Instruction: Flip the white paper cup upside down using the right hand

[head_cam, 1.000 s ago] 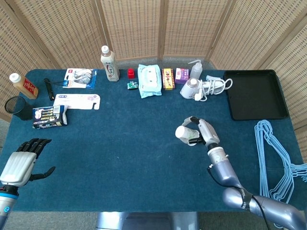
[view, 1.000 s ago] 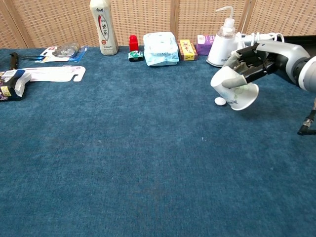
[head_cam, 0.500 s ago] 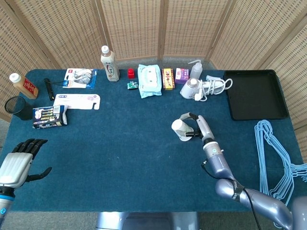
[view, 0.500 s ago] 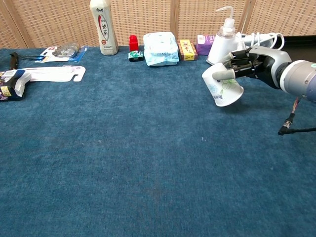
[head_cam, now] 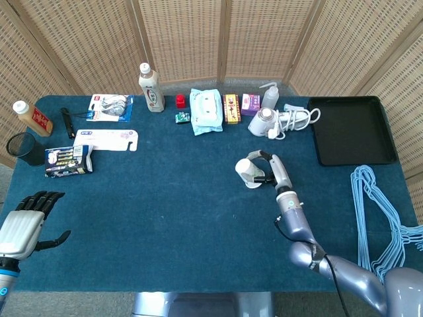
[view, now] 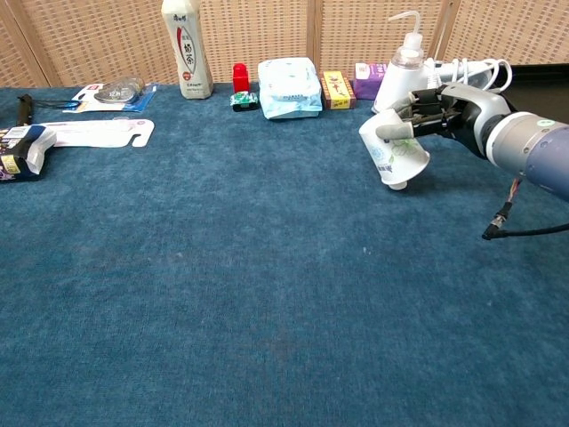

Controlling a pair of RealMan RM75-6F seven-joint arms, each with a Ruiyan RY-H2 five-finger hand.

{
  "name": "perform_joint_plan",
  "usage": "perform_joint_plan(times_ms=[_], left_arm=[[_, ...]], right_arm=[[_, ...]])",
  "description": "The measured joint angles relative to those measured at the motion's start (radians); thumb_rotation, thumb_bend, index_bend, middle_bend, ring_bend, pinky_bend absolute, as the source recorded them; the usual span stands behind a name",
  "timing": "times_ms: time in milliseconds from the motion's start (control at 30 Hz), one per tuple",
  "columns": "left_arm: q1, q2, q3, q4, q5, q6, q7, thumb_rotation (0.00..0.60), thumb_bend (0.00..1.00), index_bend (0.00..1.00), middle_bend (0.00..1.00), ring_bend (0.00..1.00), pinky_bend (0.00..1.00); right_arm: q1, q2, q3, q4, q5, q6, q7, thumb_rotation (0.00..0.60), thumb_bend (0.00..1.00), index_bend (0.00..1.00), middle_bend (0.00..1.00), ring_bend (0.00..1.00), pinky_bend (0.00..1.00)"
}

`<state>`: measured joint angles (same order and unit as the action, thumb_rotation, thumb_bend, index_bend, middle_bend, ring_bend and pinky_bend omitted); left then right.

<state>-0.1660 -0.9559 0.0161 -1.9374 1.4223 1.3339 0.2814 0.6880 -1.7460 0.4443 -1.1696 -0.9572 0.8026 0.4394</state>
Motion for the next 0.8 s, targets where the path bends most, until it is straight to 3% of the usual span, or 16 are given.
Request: perform_joint_plan(times_ms=[133,500,800], left_arm=[[0.000,0.000,0.000,0.000,-0.002,-0.003,0.001,0.328,0.25,0.12,0.18,0.12,0.16],[-0.004,-0.005,-0.003,0.001,0.003,-0.005,0.000,0.327,0.25,0.12,0.18,0.12,0.16],[-0.004,-0.003,-0.005,0.000,0.008,-0.001,-0.005,0.329,0.25,0.12,0.18,0.12,0.16]], right_arm=[[0.000,-0.011,-0.004,0.022,-0.012,0.008,0.002,0.565,0.24,0.42,0.28,0.22,0.11],[-0.020,-0.003,-0.033,0.012,-0.050,0.043,-0.027,0.565,0.24,0.17,0.17,0.14,0.07],[-0.048,0.059,-0.052,-0.073,-0.077,0.075,-0.070,0.564,0.24,0.13,0.14,0.12,0.06]])
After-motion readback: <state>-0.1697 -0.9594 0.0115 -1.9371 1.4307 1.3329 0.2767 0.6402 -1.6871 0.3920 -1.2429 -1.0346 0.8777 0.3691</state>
